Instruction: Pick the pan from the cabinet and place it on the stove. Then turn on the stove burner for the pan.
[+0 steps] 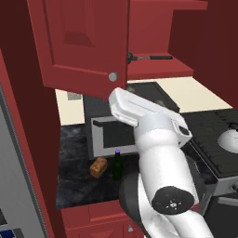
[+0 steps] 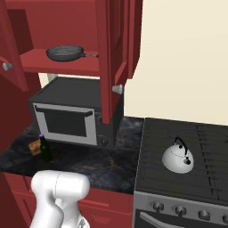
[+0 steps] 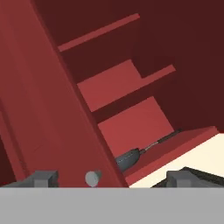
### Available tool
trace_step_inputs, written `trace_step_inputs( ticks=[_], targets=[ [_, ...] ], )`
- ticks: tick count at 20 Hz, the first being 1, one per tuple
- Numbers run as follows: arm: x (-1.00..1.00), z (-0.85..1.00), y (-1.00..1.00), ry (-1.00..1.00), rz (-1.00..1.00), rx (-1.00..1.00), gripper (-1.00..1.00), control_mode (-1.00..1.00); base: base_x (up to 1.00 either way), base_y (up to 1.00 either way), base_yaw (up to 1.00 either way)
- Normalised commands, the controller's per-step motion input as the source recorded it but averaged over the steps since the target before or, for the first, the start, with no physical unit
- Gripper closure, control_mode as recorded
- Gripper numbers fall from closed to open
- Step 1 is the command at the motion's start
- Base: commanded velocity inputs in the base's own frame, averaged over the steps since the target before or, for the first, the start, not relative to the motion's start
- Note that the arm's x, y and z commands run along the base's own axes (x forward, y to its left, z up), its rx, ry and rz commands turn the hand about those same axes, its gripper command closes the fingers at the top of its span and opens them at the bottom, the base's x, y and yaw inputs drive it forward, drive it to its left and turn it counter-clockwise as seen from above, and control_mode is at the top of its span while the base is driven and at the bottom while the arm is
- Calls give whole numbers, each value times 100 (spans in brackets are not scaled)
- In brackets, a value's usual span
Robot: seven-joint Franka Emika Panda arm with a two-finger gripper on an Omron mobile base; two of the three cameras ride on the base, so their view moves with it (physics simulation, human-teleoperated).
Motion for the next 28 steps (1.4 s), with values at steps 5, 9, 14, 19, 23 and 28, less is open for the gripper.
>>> trace_step_inputs(
  ticks=[5,9,14,19,23,28],
  targets=[
    [-32,0,-83,0,5,23,-100,-100,0,0,0],
    [6,-3,-78,0,16,27,-100,-100,0,0,0],
    [34,-10,-58,0,28,29,-100,-100,0,0,0],
    [53,-10,-26,0,32,29,-100,-100,0,0,0],
    [76,-11,-1,4,27,26,-100,-100,0,0,0],
    [79,-12,0,4,20,23,-100,-100,0,0,0]
  ],
)
